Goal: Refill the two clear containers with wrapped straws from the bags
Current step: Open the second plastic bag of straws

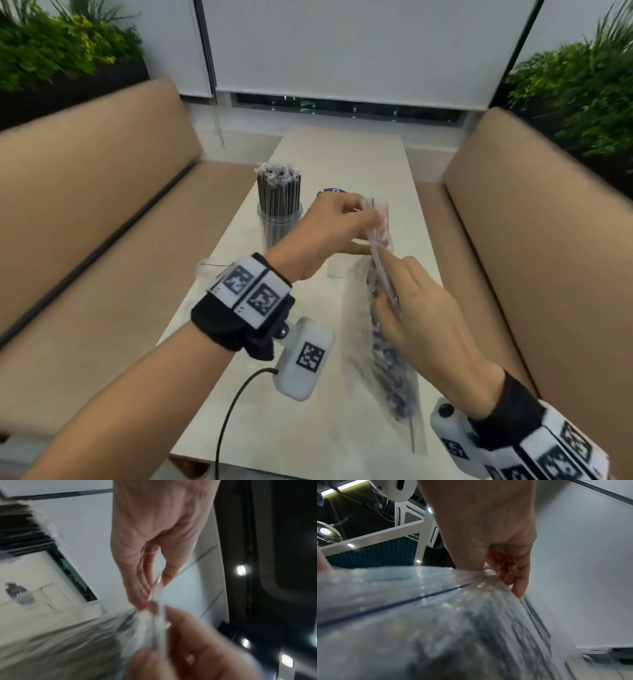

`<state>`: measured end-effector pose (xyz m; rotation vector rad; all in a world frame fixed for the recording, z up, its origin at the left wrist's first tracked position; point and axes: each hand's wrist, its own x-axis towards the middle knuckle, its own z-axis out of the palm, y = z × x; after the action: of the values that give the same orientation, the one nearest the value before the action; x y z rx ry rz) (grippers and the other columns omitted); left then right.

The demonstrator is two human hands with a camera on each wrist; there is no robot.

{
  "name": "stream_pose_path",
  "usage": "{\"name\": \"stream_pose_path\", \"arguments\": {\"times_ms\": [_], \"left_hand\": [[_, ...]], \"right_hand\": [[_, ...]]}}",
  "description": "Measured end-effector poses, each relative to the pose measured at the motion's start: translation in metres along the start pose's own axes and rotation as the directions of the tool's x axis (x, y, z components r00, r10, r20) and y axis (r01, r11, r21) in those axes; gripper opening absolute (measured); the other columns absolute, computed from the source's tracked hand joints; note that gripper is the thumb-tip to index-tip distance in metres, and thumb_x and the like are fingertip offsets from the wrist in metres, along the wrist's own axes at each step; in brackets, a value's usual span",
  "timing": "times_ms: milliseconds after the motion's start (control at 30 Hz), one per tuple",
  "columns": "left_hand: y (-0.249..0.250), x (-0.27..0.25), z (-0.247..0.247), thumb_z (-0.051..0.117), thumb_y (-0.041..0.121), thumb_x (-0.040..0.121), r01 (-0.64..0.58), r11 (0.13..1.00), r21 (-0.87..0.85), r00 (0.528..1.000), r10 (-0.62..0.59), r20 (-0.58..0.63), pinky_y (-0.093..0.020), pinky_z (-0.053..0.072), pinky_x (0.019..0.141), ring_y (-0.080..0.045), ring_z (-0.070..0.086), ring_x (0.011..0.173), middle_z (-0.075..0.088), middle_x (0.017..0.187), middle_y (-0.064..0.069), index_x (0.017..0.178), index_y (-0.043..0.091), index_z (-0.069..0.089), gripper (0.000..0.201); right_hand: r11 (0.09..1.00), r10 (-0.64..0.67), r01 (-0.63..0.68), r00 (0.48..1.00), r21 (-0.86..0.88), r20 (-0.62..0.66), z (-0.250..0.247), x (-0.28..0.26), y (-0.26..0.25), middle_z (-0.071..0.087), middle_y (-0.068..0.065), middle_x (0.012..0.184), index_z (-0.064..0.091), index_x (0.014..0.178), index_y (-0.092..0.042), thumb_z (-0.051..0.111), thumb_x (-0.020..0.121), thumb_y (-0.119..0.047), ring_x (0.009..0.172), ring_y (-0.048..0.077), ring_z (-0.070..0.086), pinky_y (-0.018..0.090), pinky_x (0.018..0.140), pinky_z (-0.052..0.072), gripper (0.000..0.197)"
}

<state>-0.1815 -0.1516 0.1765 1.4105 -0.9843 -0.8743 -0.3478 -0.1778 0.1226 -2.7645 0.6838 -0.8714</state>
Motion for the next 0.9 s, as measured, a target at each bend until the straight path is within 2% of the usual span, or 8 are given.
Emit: {"name": "stream_pose_path", "arguments": {"times_ms": [67, 133, 233, 367, 500, 633, 767, 900], "left_hand": [[0.003, -0.003, -0.007, 0.059, -0.007, 0.088, 0.028, 0.999, -0.030, 0.997, -0.025, 0.071, -0.028, 0.062, 0.069, -0.024, 0.069, 0.077, 0.065, 0.089, -0.024, 0.104, -0.020, 0.060, 0.021], [0.003, -0.005, -0.010, 0.063, -0.005, 0.087, -0.023, 1.000, 0.017, 1.000, 0.023, 0.019, -0.023, 0.060, 0.061, -0.016, 0.069, 0.066, 0.066, 0.085, -0.020, 0.102, -0.016, 0.064, 0.019], [0.002, -0.003, -0.008, 0.071, 0.003, 0.084, -0.064, 0.994, 0.094, 0.995, 0.070, -0.066, -0.024, 0.058, 0.060, -0.017, 0.068, 0.062, 0.070, 0.081, -0.019, 0.094, -0.009, 0.069, 0.016], [0.003, 0.000, -0.004, 0.075, 0.007, 0.081, -0.049, 0.997, 0.055, 0.996, 0.053, -0.071, -0.024, 0.058, 0.056, -0.015, 0.065, 0.061, 0.070, 0.076, -0.014, 0.079, -0.003, 0.068, 0.013], [0.008, -0.005, -0.010, 0.062, 0.002, 0.090, 0.033, 0.998, -0.053, 0.995, -0.028, 0.095, -0.023, 0.060, 0.075, -0.016, 0.067, 0.075, 0.070, 0.082, -0.010, 0.100, 0.002, 0.071, 0.013], [0.009, -0.011, -0.013, 0.060, -0.009, 0.088, 0.018, 0.999, -0.051, 0.998, -0.015, 0.061, -0.023, 0.062, 0.072, -0.009, 0.069, 0.060, 0.070, 0.066, -0.004, 0.109, 0.003, 0.067, 0.026], [0.012, -0.015, -0.009, 0.070, -0.007, 0.081, -0.026, 0.999, 0.037, 1.000, 0.026, 0.008, -0.019, 0.057, 0.058, -0.009, 0.069, 0.056, 0.070, 0.066, -0.008, 0.094, 0.004, 0.069, 0.017], [0.012, -0.016, -0.001, 0.074, -0.008, 0.076, -0.012, 0.999, 0.031, 1.000, 0.013, -0.017, -0.024, 0.058, 0.057, -0.016, 0.069, 0.054, 0.068, 0.067, -0.014, 0.093, -0.004, 0.067, 0.019]], "right_hand": [[0.999, 0.012, -0.012, 1.000, 0.047, 0.015, -0.002, -0.001, 0.003, 0.049, -0.001, 0.081, 0.051, 0.136, -0.011, 0.061, 0.085, -0.011, 0.057, 0.016, 0.045, 0.031, 0.045, 0.044, 0.052], [0.992, 0.041, -0.046, 0.998, 0.117, 0.039, -0.006, 0.001, 0.002, 0.050, -0.008, 0.084, 0.052, 0.133, -0.019, 0.057, 0.089, -0.027, 0.061, 0.011, 0.051, 0.033, 0.055, 0.051, 0.045], [0.957, 0.131, -0.134, 0.991, 0.257, 0.026, -0.010, 0.015, -0.002, 0.060, -0.011, 0.085, 0.059, 0.122, -0.026, 0.056, 0.090, -0.038, 0.073, 0.009, 0.059, 0.021, 0.068, 0.050, 0.034], [0.848, 0.305, -0.262, 0.952, 0.460, -0.019, -0.012, 0.039, -0.008, 0.069, -0.004, 0.078, 0.061, 0.092, -0.019, 0.063, 0.090, -0.034, 0.071, 0.014, 0.066, 0.034, 0.068, 0.056, 0.016], [0.767, 0.411, -0.344, 0.911, 0.541, -0.003, -0.012, 0.053, -0.001, 0.071, 0.003, 0.070, 0.062, 0.083, -0.016, 0.065, 0.087, -0.023, 0.063, 0.023, 0.069, 0.046, 0.066, 0.059, 0.010], [0.635, 0.470, -0.408, 0.878, 0.656, 0.090, -0.012, 0.058, 0.007, 0.069, 0.006, 0.062, 0.065, 0.082, -0.007, 0.059, 0.087, -0.008, 0.052, 0.020, 0.067, 0.042, 0.060, 0.062, 0.008], [0.544, 0.488, -0.435, 0.860, 0.718, 0.151, -0.015, 0.063, 0.006, 0.071, 0.009, 0.065, 0.067, 0.083, -0.007, 0.060, 0.089, -0.015, 0.058, 0.022, 0.069, 0.037, 0.059, 0.059, 0.013], [0.526, 0.479, -0.393, 0.870, 0.754, 0.119, -0.020, 0.065, 0.005, 0.073, 0.016, 0.076, 0.063, 0.084, -0.007, 0.070, 0.087, -0.024, 0.066, 0.027, 0.073, 0.039, 0.060, 0.062, 0.019]]}}
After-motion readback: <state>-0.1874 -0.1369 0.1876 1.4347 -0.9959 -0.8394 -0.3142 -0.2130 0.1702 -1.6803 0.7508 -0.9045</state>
